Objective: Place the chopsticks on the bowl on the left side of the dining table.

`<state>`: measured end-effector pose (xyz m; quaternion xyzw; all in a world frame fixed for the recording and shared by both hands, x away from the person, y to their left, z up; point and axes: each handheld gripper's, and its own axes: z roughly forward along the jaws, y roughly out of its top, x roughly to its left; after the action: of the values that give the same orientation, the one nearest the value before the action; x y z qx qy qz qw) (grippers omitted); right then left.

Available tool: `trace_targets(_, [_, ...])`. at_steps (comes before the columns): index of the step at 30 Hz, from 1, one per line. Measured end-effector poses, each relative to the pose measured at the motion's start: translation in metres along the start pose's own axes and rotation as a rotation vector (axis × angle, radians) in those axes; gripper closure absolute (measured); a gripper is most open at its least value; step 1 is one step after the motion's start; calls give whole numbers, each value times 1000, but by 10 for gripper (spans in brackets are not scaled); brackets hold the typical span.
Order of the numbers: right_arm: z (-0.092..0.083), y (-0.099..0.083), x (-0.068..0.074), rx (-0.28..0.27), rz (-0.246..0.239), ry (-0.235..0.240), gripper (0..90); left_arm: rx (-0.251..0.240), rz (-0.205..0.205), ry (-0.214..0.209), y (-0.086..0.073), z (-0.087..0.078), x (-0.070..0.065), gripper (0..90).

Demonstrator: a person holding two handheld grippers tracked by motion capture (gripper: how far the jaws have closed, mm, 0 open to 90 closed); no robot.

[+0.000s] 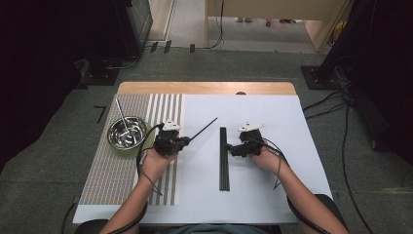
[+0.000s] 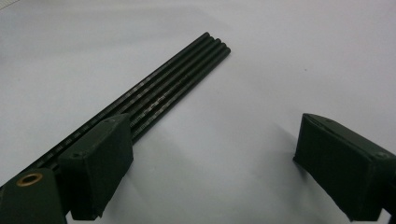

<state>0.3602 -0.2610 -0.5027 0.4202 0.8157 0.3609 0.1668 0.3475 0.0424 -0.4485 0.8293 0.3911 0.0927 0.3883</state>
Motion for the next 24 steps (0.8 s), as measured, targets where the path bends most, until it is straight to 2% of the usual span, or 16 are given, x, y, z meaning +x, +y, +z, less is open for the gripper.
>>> trace_targets(24, [0,0,0,0,1,1,110,2,13,-19,7,-19,14,877])
